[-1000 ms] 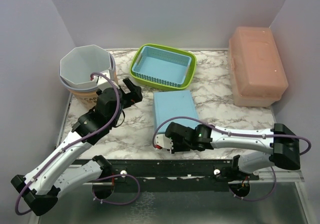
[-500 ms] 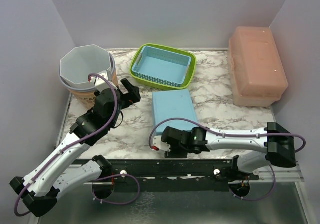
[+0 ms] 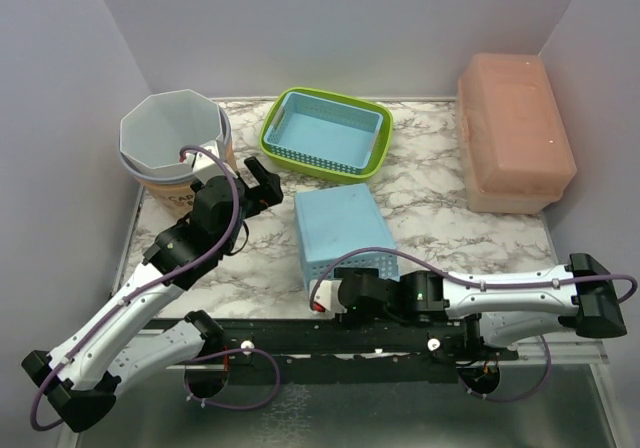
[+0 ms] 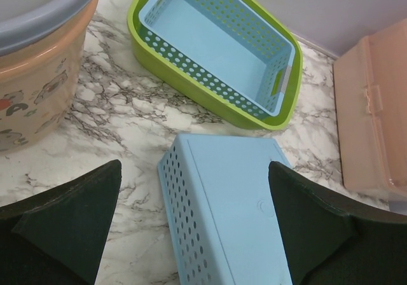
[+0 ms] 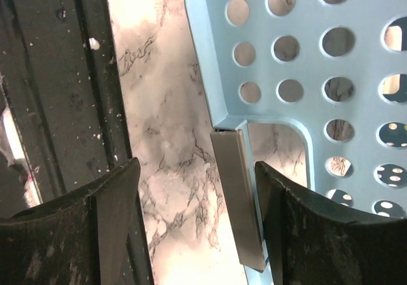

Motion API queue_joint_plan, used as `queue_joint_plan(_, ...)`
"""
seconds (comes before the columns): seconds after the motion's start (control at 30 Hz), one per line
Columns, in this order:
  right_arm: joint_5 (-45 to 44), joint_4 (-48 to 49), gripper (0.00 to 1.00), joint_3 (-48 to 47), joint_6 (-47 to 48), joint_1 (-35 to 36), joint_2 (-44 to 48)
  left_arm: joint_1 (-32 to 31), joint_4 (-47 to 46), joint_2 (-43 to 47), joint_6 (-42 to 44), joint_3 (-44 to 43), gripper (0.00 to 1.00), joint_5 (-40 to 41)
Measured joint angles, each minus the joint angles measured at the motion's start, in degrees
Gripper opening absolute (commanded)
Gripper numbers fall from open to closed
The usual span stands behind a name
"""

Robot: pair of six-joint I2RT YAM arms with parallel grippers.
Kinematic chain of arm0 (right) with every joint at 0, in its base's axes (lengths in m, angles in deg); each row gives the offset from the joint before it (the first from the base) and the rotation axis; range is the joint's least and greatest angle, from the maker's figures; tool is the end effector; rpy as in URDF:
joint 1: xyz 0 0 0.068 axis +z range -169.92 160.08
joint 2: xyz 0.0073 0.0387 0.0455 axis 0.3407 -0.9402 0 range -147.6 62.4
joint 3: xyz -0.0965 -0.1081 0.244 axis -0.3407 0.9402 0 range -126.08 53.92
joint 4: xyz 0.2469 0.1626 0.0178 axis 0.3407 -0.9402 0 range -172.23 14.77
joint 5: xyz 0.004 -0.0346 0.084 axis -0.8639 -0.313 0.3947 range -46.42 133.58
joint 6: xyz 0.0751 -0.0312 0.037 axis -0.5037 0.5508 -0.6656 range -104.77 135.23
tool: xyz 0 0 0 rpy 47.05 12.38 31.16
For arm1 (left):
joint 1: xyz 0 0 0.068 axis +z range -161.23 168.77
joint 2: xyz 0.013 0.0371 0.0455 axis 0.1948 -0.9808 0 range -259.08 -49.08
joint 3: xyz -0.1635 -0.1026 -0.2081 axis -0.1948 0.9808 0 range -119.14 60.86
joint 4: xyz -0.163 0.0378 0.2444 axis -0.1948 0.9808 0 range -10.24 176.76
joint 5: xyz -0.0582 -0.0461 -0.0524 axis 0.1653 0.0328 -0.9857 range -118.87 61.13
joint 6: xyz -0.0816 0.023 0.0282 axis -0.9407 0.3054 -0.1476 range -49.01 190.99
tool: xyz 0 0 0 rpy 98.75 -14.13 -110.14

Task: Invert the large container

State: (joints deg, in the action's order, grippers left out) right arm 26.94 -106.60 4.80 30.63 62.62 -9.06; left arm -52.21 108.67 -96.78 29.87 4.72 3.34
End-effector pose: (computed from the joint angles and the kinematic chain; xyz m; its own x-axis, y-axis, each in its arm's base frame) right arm 0.0622 0.2994 0.2018 0.1454 -0.8482 -0.5093 -0.9225 0.0699 -0.3797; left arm 0.2067 -0.1233 0.3685 -0.3158 -0.4627 -0.8283 -0.0397 0.8787 -0.4757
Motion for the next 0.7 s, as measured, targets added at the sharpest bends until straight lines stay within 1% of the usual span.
queue_joint_plan(0.1,-3.1,3.6,0.76,3.1,0.0,1.1,0.5,0.0,0.0,-1.2,0.0,0.0,0.99,-0.2)
queue_joint_plan(0.27,-14.8,10.4,0.80,8.3,-0.4,5.8,-1.1,0.0,0.1,-3.1,0.1,-0.2,0.99,-1.6)
queue_joint_plan(0.33,-20.0,14.7,0.80,10.5,-0.3,8.4,-1.0,0.0,0.2,-3.1,0.1,-0.2,0.99,-1.9)
queue_joint_plan(0.43,-24.7,21.8,0.80,12.7,0.5,10.6,-0.4,0.0,0.2,-3.1,0.2,-0.2,0.99,-2.3)
queue_joint_plan(0.53,-26.7,26.5,0.79,13.1,1.4,11.2,-0.2,0.0,0.2,-3.3,0.3,-0.4,0.99,-2.4)
queue_joint_plan(0.63,-27.5,28.8,0.79,13.1,2.1,11.8,0.5,0.0,0.2,-3.9,0.6,-0.6,0.99,-2.8)
queue_joint_plan(0.7,-28.0,30.3,0.80,13.6,2.0,12.1,2.7,0.0,0.2,-4.1,0.7,-0.6,0.99,-2.9)
